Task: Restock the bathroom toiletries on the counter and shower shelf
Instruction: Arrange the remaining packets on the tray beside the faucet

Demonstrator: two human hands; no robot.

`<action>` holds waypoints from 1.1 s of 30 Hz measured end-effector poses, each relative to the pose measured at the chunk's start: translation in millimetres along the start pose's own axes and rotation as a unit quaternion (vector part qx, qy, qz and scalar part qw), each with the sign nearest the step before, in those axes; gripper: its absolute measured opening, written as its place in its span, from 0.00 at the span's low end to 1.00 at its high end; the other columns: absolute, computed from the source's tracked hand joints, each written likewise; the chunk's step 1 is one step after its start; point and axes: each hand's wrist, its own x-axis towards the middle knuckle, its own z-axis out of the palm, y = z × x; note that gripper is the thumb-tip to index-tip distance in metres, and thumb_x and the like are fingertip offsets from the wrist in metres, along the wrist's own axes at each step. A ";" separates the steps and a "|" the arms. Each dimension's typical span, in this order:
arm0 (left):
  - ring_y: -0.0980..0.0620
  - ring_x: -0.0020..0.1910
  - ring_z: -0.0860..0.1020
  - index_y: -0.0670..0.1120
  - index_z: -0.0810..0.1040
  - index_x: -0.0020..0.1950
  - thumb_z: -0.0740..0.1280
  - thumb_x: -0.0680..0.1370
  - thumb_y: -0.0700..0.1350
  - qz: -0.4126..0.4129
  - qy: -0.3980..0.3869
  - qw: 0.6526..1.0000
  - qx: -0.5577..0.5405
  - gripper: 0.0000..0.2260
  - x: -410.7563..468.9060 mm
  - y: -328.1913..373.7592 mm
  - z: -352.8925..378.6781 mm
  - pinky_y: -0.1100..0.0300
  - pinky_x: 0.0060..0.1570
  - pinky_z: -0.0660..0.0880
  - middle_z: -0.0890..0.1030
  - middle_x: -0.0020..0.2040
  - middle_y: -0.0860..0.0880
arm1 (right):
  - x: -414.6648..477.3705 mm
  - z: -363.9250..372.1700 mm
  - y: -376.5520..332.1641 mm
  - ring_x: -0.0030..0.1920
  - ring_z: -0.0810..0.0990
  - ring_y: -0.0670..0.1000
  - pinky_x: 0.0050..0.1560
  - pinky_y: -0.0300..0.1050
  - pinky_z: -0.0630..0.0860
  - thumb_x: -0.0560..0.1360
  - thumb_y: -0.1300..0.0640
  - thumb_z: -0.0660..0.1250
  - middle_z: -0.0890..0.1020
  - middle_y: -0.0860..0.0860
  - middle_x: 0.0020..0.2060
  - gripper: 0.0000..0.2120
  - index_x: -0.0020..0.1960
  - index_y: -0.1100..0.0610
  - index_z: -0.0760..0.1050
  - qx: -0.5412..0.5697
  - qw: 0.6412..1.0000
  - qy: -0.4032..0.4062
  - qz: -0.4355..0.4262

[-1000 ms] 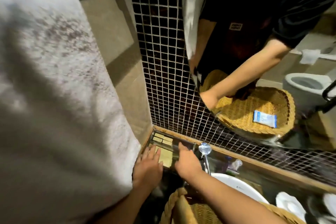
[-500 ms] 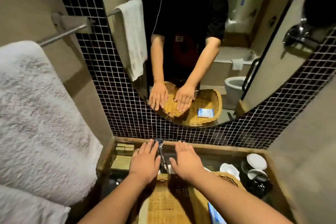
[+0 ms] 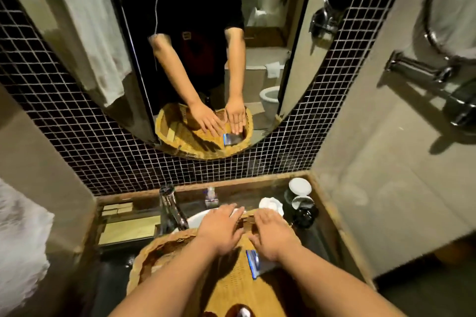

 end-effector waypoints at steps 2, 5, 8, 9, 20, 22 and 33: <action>0.43 0.71 0.67 0.52 0.60 0.78 0.55 0.81 0.58 0.001 -0.050 0.999 -0.005 0.26 2.4 8.9 12.2 0.50 0.68 0.66 0.67 0.74 0.45 | -6.1 19.1 1.5 0.80 0.46 0.57 0.79 0.52 0.42 0.82 0.49 0.54 0.48 0.59 0.80 0.34 0.81 0.62 0.44 0.000 0.999 -0.042 0.004; 0.41 0.70 0.68 0.51 0.63 0.77 0.57 0.81 0.58 0.010 -0.125 0.992 0.005 0.25 4.3 17.9 31.1 0.46 0.67 0.69 0.68 0.73 0.44 | -11.8 48.0 0.0 0.80 0.44 0.57 0.79 0.53 0.42 0.78 0.58 0.59 0.46 0.59 0.80 0.38 0.80 0.63 0.41 0.002 0.995 -0.096 0.014; 0.41 0.70 0.69 0.51 0.64 0.76 0.58 0.80 0.57 0.012 -0.163 0.986 -0.011 0.25 3.1 18.9 50.7 0.46 0.67 0.69 0.68 0.73 0.45 | -13.8 73.8 -3.7 0.80 0.45 0.59 0.79 0.55 0.44 0.76 0.59 0.66 0.46 0.59 0.80 0.44 0.80 0.63 0.40 -0.003 0.988 -0.156 0.009; 0.41 0.69 0.70 0.51 0.65 0.75 0.58 0.80 0.58 0.008 -0.168 0.986 -0.019 0.25 2.3 16.9 56.3 0.46 0.66 0.69 0.68 0.73 0.45 | -13.6 81.0 -4.8 0.80 0.44 0.59 0.79 0.55 0.45 0.76 0.58 0.67 0.46 0.58 0.80 0.45 0.80 0.62 0.40 -0.006 0.986 -0.169 0.004; 0.43 0.73 0.65 0.51 0.60 0.79 0.61 0.79 0.57 -0.055 -0.160 0.980 -0.102 0.29 -22.9 -16.1 95.0 0.51 0.70 0.64 0.64 0.77 0.46 | 19.8 95.0 -28.3 0.80 0.44 0.59 0.78 0.57 0.44 0.80 0.59 0.60 0.52 0.50 0.81 0.23 0.75 0.54 0.66 0.017 0.978 -0.118 -0.172; 0.43 0.72 0.66 0.51 0.60 0.78 0.62 0.79 0.57 -0.067 -0.146 0.980 -0.117 0.29 -33.4 -21.8 98.9 0.52 0.69 0.64 0.66 0.75 0.45 | 32.7 96.3 -33.8 0.80 0.44 0.58 0.77 0.58 0.40 0.82 0.56 0.57 0.53 0.52 0.81 0.16 0.67 0.57 0.76 -0.024 0.961 -0.096 -0.258; 0.45 0.74 0.63 0.53 0.53 0.80 0.61 0.79 0.56 -0.082 -0.127 0.983 -0.107 0.31 -50.1 -31.6 107.8 0.50 0.71 0.62 0.61 0.78 0.48 | 38.1 110.3 -15.6 0.80 0.40 0.53 0.77 0.46 0.44 0.79 0.41 0.61 0.44 0.53 0.81 0.37 0.80 0.55 0.52 0.155 0.987 -0.042 -0.029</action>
